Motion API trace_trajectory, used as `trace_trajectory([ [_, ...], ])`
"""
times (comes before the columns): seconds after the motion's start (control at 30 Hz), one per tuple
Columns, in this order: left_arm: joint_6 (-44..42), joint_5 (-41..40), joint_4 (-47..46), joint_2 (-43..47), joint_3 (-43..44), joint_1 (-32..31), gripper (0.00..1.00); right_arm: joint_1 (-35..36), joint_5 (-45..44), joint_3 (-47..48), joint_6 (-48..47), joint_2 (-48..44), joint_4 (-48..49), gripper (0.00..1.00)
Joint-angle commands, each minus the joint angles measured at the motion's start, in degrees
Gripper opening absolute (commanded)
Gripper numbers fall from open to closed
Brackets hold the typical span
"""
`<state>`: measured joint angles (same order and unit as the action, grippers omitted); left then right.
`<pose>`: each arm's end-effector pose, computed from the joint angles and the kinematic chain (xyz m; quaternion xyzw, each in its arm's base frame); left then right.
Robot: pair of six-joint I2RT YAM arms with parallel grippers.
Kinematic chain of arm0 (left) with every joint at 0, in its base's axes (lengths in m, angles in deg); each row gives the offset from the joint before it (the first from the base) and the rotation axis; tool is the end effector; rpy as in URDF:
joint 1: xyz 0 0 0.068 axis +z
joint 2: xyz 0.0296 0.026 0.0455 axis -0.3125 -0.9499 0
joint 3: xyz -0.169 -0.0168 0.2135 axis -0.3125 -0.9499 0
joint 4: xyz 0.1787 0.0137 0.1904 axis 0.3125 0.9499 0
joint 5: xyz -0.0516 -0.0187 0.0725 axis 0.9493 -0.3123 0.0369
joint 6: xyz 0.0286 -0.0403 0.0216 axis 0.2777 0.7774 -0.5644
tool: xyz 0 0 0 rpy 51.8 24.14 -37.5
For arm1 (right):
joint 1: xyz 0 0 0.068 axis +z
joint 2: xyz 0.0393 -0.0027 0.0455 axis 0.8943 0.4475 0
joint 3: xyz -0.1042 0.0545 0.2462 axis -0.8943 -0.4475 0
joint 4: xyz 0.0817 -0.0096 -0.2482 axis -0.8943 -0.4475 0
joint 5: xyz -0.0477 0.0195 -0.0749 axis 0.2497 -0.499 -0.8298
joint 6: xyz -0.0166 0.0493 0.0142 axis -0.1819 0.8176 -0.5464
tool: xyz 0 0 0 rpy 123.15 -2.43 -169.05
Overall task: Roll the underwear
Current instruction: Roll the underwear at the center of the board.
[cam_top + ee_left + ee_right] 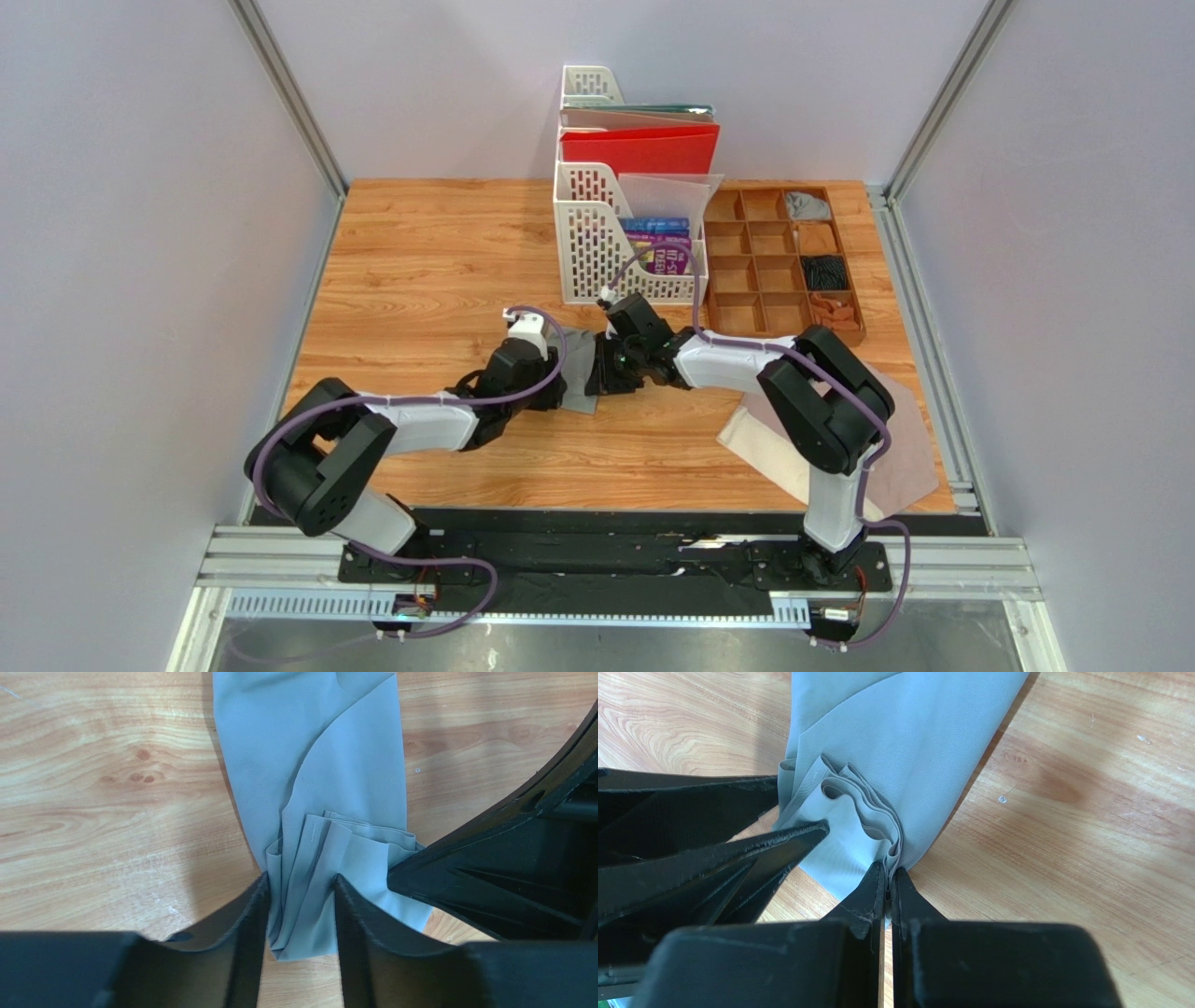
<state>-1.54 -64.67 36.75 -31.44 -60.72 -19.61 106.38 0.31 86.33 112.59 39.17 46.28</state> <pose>0.2170 -0.1612 0.1387 0.0199 0.8918 -0.1931 0.4087 0.2732 0.2645 0.1425 -0.1130 0.9359 0.2748 0.1893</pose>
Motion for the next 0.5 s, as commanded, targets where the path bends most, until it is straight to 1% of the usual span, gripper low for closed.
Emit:
trace_trajectory([
  [0.0, -0.5, 1.0, -0.7, -1.2, 0.6, 0.1, 0.36, 0.5, -1.3, 1.1, -1.4, 0.0, -2.1, 0.0],
  [0.07, -0.6, 1.8, -1.6, -1.8, 0.3, 0.2, 0.32, 0.5, -1.2, 1.1, -1.4, -0.1, -2.3, 0.0],
  [0.1, -0.6, 2.7, -2.2, -1.9, 0.1, 0.1, 0.28, 0.5, -1.2, 1.2, -1.5, -0.2, -2.4, 0.01],
  [0.13, -0.6, 3.3, -3.4, -2.0, -0.2, 0.2, 0.26, 0.5, -1.2, 1.2, -1.8, -0.3, -2.4, 0.01],
  [0.17, -0.4, 3.7, -3.9, -2.1, -0.6, 0.2, 0.24, 0.5, -1.3, 1.1, -1.9, -0.6, -2.5, 0.04],
  [0.23, -0.3, 4.8, -4.5, -2.0, -0.9, 0.2, 0.18, 0.5, -1.3, 1.0, -2.6, -1.6, -3.1, 0.13],
  [0.27, -0.2, 4.9, -4.3, -1.6, -1.1, 0.2, 0.16, 0.5, -1.6, 1.0, -3.0, -2.1, -3.5, 0.24],
  [0.3, -0.2, 5.5, -4.1, -1.3, -1.1, 0.2, 0.12, 0.5, -1.7, 1.0, -3.7, -2.7, -3.8, 0.3],
  [0.37, 0.0, 6.1, -1.8, -0.2, -0.7, 0.2, 0.1, 0.5, -2.0, 0.2, -6.2, -5.9, -3.6, 0.42],
  [0.4, 0.0, 7.2, -0.6, 0.3, -0.3, 0.1, 0.07, 0.5, -2.4, -0.2, -7.4, -7.2, -3.8, 0.43],
  [0.43, 0.1, 7.9, 2.9, 0.6, 0.3, 0.1, 0.05, 0.9, -3.0, -0.8, -8.8, -8.5, -4.5, 0.44],
  [0.47, 0.0, 8.6, 4.7, 1.5, 1.4, 0.1, 0.02, 1.2, -4.9, -1.1, -11.9, -10.8, -5.0, 0.45],
])
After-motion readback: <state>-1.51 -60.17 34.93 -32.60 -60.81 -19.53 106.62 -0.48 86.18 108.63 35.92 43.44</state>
